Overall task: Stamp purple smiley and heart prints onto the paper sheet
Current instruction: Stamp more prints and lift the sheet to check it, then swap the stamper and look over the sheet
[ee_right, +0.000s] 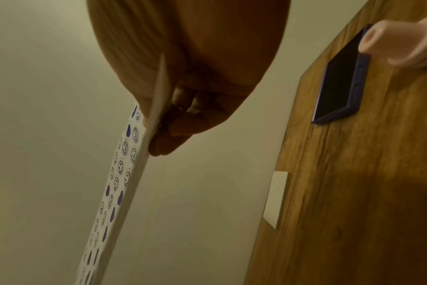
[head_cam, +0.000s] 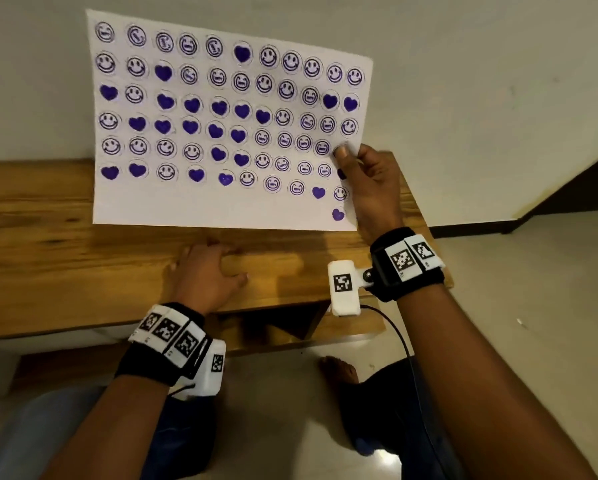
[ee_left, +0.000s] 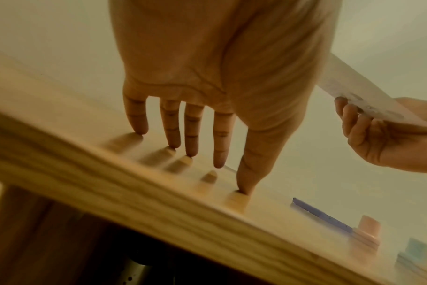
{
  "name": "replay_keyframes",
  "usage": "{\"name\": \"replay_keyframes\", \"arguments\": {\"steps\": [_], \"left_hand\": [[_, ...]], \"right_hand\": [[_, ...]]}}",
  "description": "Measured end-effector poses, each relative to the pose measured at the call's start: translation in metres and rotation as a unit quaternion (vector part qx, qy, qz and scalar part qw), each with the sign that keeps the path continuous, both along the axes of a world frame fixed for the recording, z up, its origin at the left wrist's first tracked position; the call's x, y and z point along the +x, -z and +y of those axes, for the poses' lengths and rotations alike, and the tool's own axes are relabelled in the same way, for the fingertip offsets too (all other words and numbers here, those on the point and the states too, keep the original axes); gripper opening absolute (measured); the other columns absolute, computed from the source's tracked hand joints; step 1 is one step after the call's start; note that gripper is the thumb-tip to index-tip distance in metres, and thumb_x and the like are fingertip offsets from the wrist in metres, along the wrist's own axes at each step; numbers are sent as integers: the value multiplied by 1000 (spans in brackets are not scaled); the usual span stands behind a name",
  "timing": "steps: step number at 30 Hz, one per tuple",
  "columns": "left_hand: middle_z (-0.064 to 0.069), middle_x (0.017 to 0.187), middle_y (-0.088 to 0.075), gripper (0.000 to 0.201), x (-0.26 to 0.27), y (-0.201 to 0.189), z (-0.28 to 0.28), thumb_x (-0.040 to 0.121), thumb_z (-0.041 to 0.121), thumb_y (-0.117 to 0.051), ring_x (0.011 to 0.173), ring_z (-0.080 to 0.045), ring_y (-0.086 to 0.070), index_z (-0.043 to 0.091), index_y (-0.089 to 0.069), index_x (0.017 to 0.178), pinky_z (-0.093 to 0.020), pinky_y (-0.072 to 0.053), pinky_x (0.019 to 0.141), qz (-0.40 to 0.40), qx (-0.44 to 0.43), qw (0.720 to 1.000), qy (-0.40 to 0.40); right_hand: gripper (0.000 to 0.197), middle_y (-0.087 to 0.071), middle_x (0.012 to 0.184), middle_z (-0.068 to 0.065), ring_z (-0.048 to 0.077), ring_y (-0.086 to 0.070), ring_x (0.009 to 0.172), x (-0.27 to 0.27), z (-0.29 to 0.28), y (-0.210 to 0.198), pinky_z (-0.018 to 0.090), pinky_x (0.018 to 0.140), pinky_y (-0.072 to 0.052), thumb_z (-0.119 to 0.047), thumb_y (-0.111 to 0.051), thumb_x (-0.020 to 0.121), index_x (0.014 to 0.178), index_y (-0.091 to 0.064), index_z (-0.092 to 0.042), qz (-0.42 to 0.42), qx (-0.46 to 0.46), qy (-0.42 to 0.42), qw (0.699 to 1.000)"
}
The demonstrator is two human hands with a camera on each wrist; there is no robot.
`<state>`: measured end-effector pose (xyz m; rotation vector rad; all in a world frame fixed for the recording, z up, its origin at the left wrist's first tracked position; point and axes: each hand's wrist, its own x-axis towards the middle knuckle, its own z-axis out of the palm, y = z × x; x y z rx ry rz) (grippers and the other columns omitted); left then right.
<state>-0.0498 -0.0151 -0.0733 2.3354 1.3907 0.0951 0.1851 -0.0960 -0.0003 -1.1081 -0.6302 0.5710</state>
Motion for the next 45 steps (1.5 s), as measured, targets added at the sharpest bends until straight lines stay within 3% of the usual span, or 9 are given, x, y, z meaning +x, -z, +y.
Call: {"name": "replay_keyframes", "arguments": {"steps": [18, 23, 28, 31, 33, 36, 38, 42, 45], "left_hand": [[1, 138, -48, 53, 2, -8, -5, 74, 54, -69, 130, -26, -35, 44, -57, 125, -49, -29, 104, 14, -3, 1000, -9], [-3, 137, -48, 53, 3, -15, -9, 77, 51, -69, 131, -26, -34, 41, -55, 127, -47, -28, 106, 14, -7, 1000, -13], [-2, 133, -51, 52, 1, -18, -9, 78, 51, -69, 128, -26, -38, 40, -56, 127, -48, -33, 105, 21, -9, 1000, 0], [2, 118, -58, 43, 0, -25, -13, 79, 47, -68, 114, -21, -51, 38, -60, 120, -45, -43, 97, 7, -15, 999, 30], [7, 97, -63, 32, -1, -34, -19, 81, 43, -68, 93, -13, -59, 32, -65, 111, -33, -49, 82, -25, -52, 997, 47], [6, 69, -62, 14, -3, -50, -31, 82, 39, -69, 64, -6, -56, 28, -69, 90, -21, -42, 58, -82, -73, 990, 89], [6, 63, -60, 11, -7, -58, -38, 82, 40, -69, 59, -6, -54, 28, -68, 81, -18, -39, 54, -120, -57, 986, 101], [12, 75, -62, 9, -13, -52, -34, 82, 37, -70, 73, -4, -59, 31, -70, 88, -24, -48, 67, -223, -5, 974, 45], [7, 97, -64, 20, -13, -31, -22, 83, 35, -69, 93, -12, -59, 28, -70, 101, -33, -48, 82, -200, 33, 978, 44]], "right_hand": [[30, -71, 112, 22, 40, -68, 104, 1, -7, 8, 56, 89, -56, -12, -64, 96, 120, -65, 4, 31, -32, -16, 999], [24, -73, 109, 18, 34, -70, 100, 1, -7, 6, 54, 88, -56, -12, -65, 95, 116, -68, -2, 39, -32, -13, 999], [18, -73, 111, 19, 39, -69, 104, 0, -7, 6, 55, 88, -57, -14, -64, 96, 112, -70, -7, 30, -32, -8, 999], [17, -74, 109, 17, 38, -70, 102, 1, -7, 8, 49, 83, -59, -15, -64, 96, 111, -70, -8, 33, -45, 1, 998], [19, -75, 105, 15, 33, -73, 96, 1, -7, 13, 43, 76, -61, -16, -65, 95, 111, -69, -6, 40, -73, 9, 996], [18, -77, 98, 13, 31, -75, 89, -1, -10, 23, 39, 70, -62, -15, -67, 94, 108, -71, -5, 47, -157, 11, 986], [16, -77, 94, 12, 30, -75, 86, -3, -13, 32, 40, 71, -62, -15, -67, 94, 105, -72, -5, 46, -206, 5, 978], [13, -78, 91, 9, 26, -76, 78, -10, -22, 50, 37, 65, -62, -14, -67, 93, 104, -71, -8, 39, -292, -11, 955], [10, -77, 91, 7, 23, -76, 76, -13, -23, 60, 45, 71, -63, -16, -69, 93, 103, -69, -15, 12, -336, -2, 942]]}}
